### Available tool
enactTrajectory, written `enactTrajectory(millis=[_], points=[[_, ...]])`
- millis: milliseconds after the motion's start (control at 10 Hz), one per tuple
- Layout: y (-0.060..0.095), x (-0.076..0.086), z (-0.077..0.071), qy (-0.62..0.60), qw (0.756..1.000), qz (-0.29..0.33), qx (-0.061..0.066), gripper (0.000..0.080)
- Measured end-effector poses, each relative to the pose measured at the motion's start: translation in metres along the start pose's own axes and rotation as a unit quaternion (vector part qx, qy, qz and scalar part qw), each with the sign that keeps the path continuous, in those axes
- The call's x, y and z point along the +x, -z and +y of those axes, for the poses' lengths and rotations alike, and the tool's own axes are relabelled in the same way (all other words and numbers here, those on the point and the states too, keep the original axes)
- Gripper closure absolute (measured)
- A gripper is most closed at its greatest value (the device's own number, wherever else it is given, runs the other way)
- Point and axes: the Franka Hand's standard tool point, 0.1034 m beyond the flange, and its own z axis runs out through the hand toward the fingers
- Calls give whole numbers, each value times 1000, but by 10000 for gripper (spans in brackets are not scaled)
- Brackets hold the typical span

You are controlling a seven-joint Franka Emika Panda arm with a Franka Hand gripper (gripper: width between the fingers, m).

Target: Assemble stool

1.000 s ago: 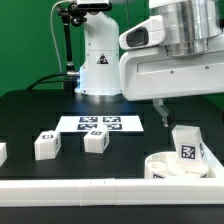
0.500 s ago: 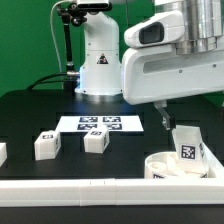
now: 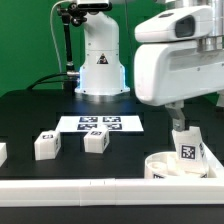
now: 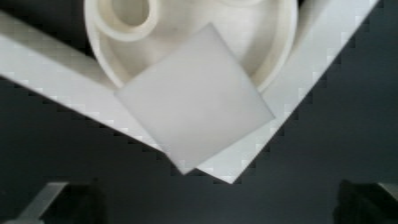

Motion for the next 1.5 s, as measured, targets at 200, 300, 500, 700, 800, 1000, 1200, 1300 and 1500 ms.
enactTrajectory(millis=[200,300,500,700,800,1000,1200,1300,1500], points=[[0,-1,2,44,999,0,-1,151],[0,-2,4,85,996,-2,-3,151],[-3,-3,3,141,990,-5,-3,151],[-11,-4,1,171,985,-7,-3,151],[-15,-5,1,174,985,-8,-2,151],[-20,-9,2,173,985,-11,0,151],[-24,-11,2,171,985,-14,2,151],[-25,-12,2,171,985,-14,3,151],[-26,-12,2,169,985,-15,3,273]])
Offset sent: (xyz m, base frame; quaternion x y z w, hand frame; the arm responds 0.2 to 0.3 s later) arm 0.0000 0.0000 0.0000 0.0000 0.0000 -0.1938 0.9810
